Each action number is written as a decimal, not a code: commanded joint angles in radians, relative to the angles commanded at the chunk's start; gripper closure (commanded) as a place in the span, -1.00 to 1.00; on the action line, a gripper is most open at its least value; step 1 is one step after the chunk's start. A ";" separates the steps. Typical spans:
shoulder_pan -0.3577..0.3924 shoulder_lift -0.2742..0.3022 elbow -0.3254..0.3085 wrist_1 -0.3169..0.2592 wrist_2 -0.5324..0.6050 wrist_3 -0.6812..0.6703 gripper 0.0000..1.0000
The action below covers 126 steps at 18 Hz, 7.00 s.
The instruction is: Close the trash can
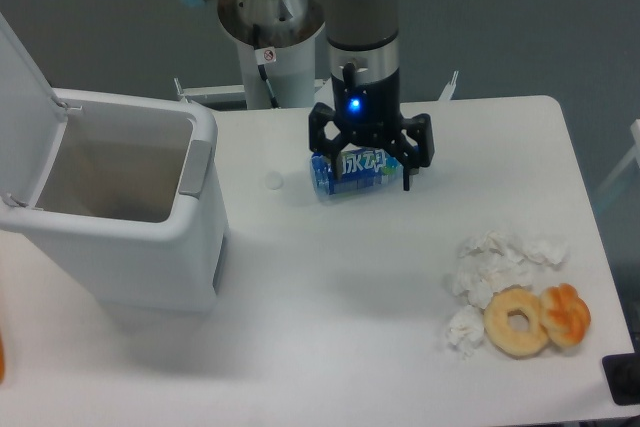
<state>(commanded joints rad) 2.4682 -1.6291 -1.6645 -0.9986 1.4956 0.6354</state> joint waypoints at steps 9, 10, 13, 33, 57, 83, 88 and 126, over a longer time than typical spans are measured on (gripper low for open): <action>-0.023 0.080 0.038 0.006 -0.277 -0.402 -1.00; -0.029 0.087 0.046 0.006 -0.305 -0.434 -1.00; -0.069 0.114 0.046 0.008 -0.379 -0.506 -1.00; -0.290 0.193 0.152 0.014 -0.552 -0.652 -1.00; -0.511 0.204 0.108 0.017 -0.684 -0.629 -1.00; -0.574 0.087 0.104 0.025 -0.673 -0.579 -1.00; -0.572 0.092 0.097 0.028 -0.591 -0.577 -1.00; -0.319 0.126 0.009 0.017 -0.391 -0.407 -1.00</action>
<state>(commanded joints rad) 2.1491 -1.5033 -1.6551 -0.9817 1.1045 0.2285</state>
